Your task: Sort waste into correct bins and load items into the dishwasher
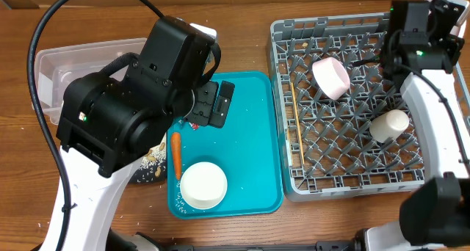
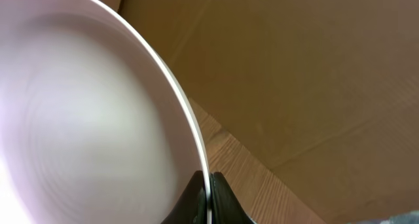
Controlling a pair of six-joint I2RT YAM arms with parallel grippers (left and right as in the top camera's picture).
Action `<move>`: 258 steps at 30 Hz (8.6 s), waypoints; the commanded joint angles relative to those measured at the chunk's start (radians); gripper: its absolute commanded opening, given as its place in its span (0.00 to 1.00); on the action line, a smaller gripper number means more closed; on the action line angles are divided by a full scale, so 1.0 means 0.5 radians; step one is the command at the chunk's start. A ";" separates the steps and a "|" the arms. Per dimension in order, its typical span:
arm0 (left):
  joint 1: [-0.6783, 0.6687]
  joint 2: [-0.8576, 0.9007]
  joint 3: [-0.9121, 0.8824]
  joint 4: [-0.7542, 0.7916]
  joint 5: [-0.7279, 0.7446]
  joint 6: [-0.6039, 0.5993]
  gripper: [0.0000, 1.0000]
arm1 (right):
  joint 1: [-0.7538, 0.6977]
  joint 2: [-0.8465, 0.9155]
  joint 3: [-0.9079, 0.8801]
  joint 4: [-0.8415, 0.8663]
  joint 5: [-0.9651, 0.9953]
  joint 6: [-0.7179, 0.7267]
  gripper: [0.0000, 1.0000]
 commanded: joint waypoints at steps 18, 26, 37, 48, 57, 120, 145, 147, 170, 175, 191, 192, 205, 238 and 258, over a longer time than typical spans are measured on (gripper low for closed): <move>0.009 0.006 0.022 -0.004 0.084 0.032 1.00 | 0.003 0.299 -0.045 0.132 0.021 -0.169 0.04; 0.009 0.006 0.022 -0.004 0.084 0.031 1.00 | 0.233 0.297 -0.045 -0.132 -0.388 -0.162 0.19; 0.009 0.006 0.022 -0.004 0.080 0.032 1.00 | 0.788 0.090 0.140 -0.388 -0.415 -0.011 0.92; 0.009 0.006 0.022 -0.004 0.068 0.031 1.00 | 1.132 -0.048 0.163 -0.320 -2.345 0.287 0.70; 0.009 0.010 0.022 -0.004 0.079 0.031 1.00 | 1.231 0.298 0.123 -0.329 -2.482 0.428 0.67; 0.364 0.043 -2.761 1.466 0.600 -0.163 0.93 | 0.803 0.341 0.121 -0.593 -2.638 0.797 1.00; 0.365 0.043 -2.898 1.389 0.503 -0.322 0.64 | 0.803 0.341 0.121 -0.624 -2.637 0.797 1.00; 0.365 0.043 -2.924 1.404 0.502 -0.347 0.38 | 0.803 0.341 0.121 -0.623 -2.637 0.797 1.00; 0.820 -0.246 -1.380 0.711 0.935 0.014 0.04 | 0.811 0.341 0.121 -0.633 -2.602 0.790 1.00; 0.820 -0.291 -1.364 0.723 0.991 0.066 0.04 | 0.811 0.341 0.121 -0.634 -2.602 0.790 1.00; 0.815 -0.318 -1.364 0.753 1.324 0.353 0.04 | 0.811 0.341 0.121 -0.661 -2.601 0.790 1.00; 0.815 -0.318 -1.364 0.755 1.319 0.355 0.04 | 0.811 0.341 0.121 -0.661 -2.601 0.790 1.00; 0.815 -0.318 -1.365 0.710 1.311 0.375 0.04 | 0.811 0.341 0.121 -0.659 -2.601 0.790 1.00; 0.781 -0.317 -1.365 0.579 1.121 0.360 0.04 | 0.811 0.341 0.121 -0.658 -2.601 0.790 1.00; 0.715 -0.316 -1.369 0.439 0.763 0.234 0.04 | 0.811 0.341 0.121 -0.623 -2.602 0.790 1.00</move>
